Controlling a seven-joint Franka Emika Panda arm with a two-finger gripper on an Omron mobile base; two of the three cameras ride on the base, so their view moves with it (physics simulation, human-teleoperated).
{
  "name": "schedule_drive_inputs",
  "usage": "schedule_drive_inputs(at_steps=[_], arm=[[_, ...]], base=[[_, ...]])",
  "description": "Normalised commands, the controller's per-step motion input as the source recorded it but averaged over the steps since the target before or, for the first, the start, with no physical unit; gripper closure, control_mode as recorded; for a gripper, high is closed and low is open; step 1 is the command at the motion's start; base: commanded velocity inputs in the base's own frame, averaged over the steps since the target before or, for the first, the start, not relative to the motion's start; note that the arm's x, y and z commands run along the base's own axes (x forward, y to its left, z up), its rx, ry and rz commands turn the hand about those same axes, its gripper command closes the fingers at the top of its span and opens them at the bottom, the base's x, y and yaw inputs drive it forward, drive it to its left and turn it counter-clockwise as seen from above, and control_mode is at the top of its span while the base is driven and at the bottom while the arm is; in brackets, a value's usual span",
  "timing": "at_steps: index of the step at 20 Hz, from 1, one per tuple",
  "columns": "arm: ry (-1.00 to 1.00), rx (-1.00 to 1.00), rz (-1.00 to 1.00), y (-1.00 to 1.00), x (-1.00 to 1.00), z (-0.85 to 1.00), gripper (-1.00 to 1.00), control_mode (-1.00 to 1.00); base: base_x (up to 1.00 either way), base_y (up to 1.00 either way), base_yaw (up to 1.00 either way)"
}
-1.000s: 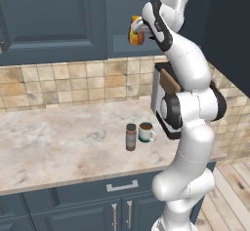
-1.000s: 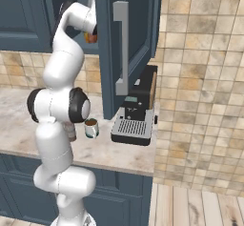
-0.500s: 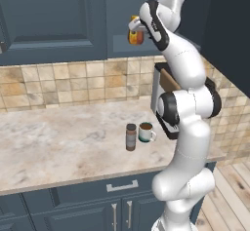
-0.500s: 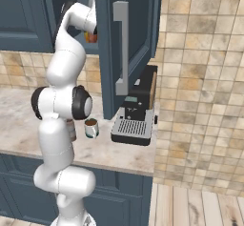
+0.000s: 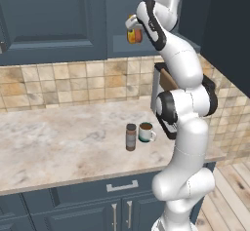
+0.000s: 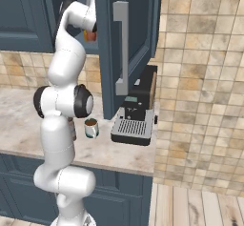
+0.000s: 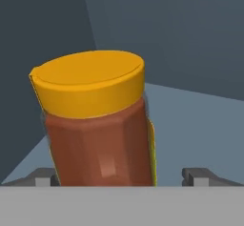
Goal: Pick the cinnamon and honey bottle from the cabinet and place them next to the mug.
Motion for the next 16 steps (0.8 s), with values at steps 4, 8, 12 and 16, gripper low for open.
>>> schedule_drive_inputs(at_steps=[4,8,12,16], arm=[[0.00,0.00,0.01,0.00,0.00,0.00,-1.00,-1.00],[0.00,0.00,0.00,0.00,0.00,0.00,1.00,-1.00],[0.00,0.00,0.00,0.00,0.00,0.00,1.00,-1.00],[0.00,0.00,0.00,0.00,0.00,0.00,1.00,-1.00]], base=[[0.00,0.00,0.00],[0.00,0.00,0.00],[0.00,0.00,0.00],[0.00,0.00,0.00]])
